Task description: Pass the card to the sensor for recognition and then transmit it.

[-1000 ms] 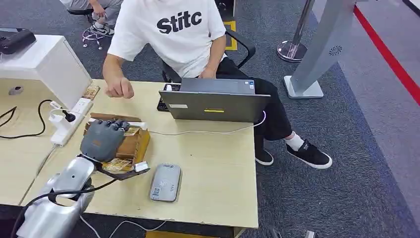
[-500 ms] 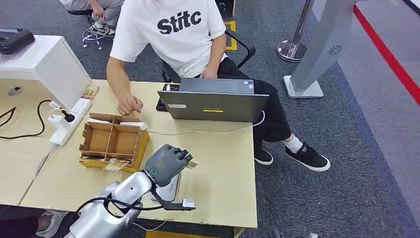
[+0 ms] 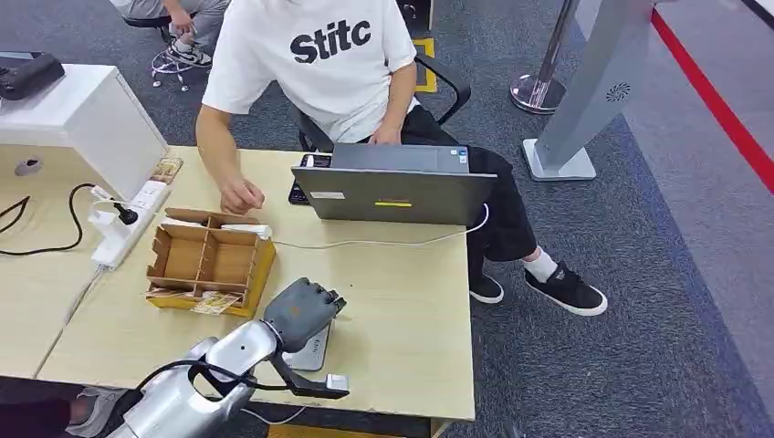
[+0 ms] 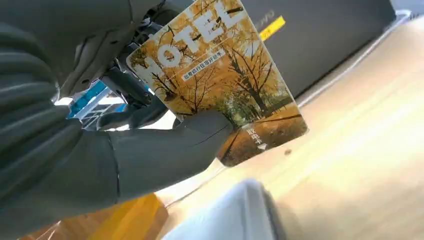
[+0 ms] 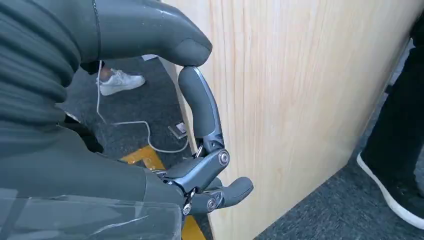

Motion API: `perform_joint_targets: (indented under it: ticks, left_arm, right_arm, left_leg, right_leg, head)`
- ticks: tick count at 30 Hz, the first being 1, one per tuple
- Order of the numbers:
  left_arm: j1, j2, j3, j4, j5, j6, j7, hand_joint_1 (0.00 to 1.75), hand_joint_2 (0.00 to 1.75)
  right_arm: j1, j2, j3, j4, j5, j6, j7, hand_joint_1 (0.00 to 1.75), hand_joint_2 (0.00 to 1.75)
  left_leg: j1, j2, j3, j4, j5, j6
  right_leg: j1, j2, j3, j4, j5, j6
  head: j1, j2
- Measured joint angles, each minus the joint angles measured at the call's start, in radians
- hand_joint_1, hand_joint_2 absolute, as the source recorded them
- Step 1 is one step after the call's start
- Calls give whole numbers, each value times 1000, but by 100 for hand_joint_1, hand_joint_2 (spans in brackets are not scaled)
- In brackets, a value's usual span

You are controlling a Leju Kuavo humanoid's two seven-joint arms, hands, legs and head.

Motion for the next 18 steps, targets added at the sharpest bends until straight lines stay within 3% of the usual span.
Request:
perform_joint_targets:
  ticks: [10, 14, 18]
  left_arm:
    - [-27, 81, -29, 0, 75, -113, -9, 175, 175]
    - [-36, 102, -46, 0, 87, -119, -10, 175, 175]
    - [-38, 99, -50, 1, 75, -47, 38, 175, 175]
  right_arm:
    - [5, -6, -8, 0, -11, 3, -2, 0, 175]
    - [5, -7, -9, 0, -11, 3, -2, 0, 175]
    - [5, -8, -10, 0, -13, 3, -4, 0, 175]
  left_leg:
    - [0, 0, 1, 0, 0, 0]
    - [0, 0, 1, 0, 0, 0]
    - [0, 0, 2, 0, 0, 0]
  right_leg:
    - [0, 0, 1, 0, 0, 0]
    - [0, 0, 2, 0, 0, 0]
    - [0, 0, 2, 0, 1, -1]
  head:
    - [0, 0]
    - [0, 0]
    - [0, 0]
